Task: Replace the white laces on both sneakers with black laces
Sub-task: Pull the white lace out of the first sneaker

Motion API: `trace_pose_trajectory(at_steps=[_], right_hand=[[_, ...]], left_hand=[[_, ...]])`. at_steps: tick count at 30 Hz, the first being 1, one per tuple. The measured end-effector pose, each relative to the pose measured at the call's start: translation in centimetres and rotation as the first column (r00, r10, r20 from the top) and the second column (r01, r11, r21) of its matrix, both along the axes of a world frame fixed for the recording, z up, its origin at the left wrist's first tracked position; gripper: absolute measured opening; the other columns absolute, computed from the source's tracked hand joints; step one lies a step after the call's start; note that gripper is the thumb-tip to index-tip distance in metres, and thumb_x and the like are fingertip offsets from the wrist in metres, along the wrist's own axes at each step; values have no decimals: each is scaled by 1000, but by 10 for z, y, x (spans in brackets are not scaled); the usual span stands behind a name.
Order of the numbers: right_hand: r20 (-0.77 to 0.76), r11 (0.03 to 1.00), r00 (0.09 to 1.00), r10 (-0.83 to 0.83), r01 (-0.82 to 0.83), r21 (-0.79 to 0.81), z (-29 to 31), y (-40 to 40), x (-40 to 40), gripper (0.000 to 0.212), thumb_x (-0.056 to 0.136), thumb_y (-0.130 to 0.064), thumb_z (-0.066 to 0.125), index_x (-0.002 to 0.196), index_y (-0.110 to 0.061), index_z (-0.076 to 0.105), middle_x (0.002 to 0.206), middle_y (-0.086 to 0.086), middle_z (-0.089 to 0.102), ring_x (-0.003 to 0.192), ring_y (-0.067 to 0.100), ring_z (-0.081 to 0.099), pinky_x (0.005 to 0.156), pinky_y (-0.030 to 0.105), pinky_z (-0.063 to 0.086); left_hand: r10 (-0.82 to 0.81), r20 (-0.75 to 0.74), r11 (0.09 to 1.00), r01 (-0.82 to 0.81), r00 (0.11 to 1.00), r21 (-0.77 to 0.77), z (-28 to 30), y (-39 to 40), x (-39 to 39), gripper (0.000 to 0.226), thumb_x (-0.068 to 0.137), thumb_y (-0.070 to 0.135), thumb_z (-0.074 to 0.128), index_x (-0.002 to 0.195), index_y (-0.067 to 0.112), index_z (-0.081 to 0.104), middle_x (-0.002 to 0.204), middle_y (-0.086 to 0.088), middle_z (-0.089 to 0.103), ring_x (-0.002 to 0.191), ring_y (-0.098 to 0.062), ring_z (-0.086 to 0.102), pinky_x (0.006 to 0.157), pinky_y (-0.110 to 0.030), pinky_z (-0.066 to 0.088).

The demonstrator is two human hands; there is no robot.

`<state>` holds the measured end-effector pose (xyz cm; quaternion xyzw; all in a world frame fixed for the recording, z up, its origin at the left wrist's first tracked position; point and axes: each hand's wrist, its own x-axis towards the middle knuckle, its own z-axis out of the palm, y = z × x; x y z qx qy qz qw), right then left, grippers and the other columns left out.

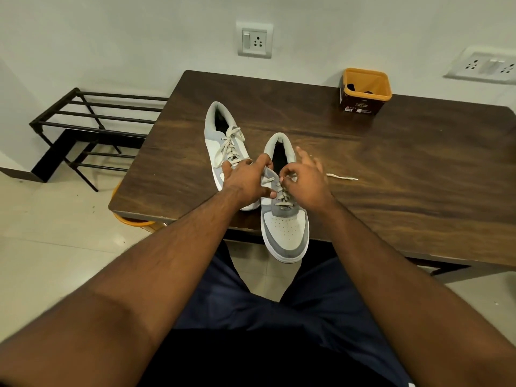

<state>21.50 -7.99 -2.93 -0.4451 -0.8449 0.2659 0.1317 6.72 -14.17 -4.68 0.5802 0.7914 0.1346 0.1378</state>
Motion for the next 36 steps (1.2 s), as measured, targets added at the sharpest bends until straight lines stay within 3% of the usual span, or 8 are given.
trace_pose_trajectory(at_steps=[5, 10, 13, 18, 23, 30, 33, 36], right_hand=[[-147, 994, 983, -111, 109, -24, 3, 9, 0, 15, 93, -17, 56, 83, -27, 61, 150, -1, 36, 138, 28, 27, 110, 47, 27], [-496, 885, 735, -463, 356, -299, -3, 11, 18, 30, 95, -7, 52, 75, -29, 56, 135, 6, 44, 124, 24, 46, 108, 42, 38], [-419, 942, 844, -335, 314, -121, -2, 3, 18, 13, 92, -18, 61, 101, -26, 66, 149, 6, 35, 136, 27, 34, 110, 39, 32], [114, 994, 994, 6, -18, 105, 1, 0, 1, 25, 94, -30, 58, 117, -34, 66, 161, -3, 14, 146, 31, 9, 112, 56, 20], [-101, 988, 988, -118, 127, 85, -2, 8, -1, 10, 91, -25, 62, 92, -27, 72, 156, -7, 29, 140, 27, 22, 110, 49, 24], [-567, 782, 541, -621, 478, -400, 1, 47, 34, 9, 83, -22, 58, 78, -26, 64, 108, 8, 63, 93, 16, 56, 86, 31, 45], [-279, 732, 683, -675, 574, -367, -5, 55, 53, 58, 85, -31, 68, 139, -26, 46, 147, 7, 38, 131, 28, 39, 108, 37, 34], [11, 875, 888, -461, 456, -160, -9, 48, 61, 103, 78, -37, 77, 152, -40, 6, 163, 6, 3, 146, 36, 11, 115, 51, 14]], left_hand=[[-10, 10, 1000, 10, 1000, 0, -1, -1, -2, 53, 76, 51, 76, 110, 33, 38, 115, 7, 62, 128, -20, 47, 114, -59, -10], [-33, -5, 999, 33, 999, 3, -2, 0, -1, 52, 77, 51, 74, 109, 33, 38, 132, 0, 58, 144, -21, 32, 110, -58, -23], [-38, 4, 999, 38, 999, 3, -1, -1, -1, 53, 78, 50, 74, 114, 31, 40, 133, 0, 56, 145, -20, 29, 107, -56, -27], [-23, -8, 999, 23, 1000, -22, 2, -2, 0, 53, 78, 52, 73, 112, 33, 37, 132, 2, 56, 143, -19, 32, 107, -58, -26], [-15, -18, 1000, 15, 1000, -24, 2, -3, 1, 53, 78, 52, 73, 114, 33, 38, 134, -1, 56, 144, -20, 31, 106, -59, -27], [-47, -44, 998, 46, 998, -32, 3, -4, -1, 53, 81, 55, 70, 116, 32, 38, 140, -2, 53, 146, -21, 29, 106, -58, -27], [-80, -25, 995, 78, 997, -65, 4, -4, -2, 55, 81, 55, 69, 117, 31, 36, 134, -2, 56, 142, -25, 34, 110, -63, -18], [-101, 94, 990, 110, 990, -90, 13, -4, -2, 57, 81, 54, 70, 125, 30, 42, 159, -4, 26, 149, -35, 13, 113, -64, -5]])
